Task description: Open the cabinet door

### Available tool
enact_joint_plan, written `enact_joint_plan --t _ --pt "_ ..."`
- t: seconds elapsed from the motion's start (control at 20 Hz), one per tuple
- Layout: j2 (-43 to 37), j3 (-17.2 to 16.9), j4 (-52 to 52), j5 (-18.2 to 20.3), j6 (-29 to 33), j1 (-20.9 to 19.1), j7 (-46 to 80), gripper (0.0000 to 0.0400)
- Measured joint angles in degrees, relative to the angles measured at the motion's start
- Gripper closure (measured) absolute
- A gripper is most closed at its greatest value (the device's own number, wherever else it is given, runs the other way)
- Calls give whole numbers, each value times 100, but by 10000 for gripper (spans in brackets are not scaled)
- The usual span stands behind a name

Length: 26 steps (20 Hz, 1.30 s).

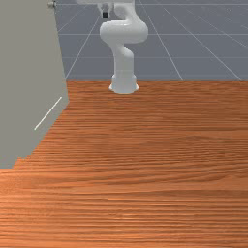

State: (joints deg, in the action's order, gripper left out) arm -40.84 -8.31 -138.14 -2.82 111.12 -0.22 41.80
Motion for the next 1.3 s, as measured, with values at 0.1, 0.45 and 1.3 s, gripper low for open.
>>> enact_joint_plan --t 0.1,0.45,1.3 --pt "-644 -58 -35 -37 7 -161 44 400" --pt "-2279 177 47 -304 -90 -603 240 12" --pt "-2364 -789 346 -1544 1018 -1576 -14 0"
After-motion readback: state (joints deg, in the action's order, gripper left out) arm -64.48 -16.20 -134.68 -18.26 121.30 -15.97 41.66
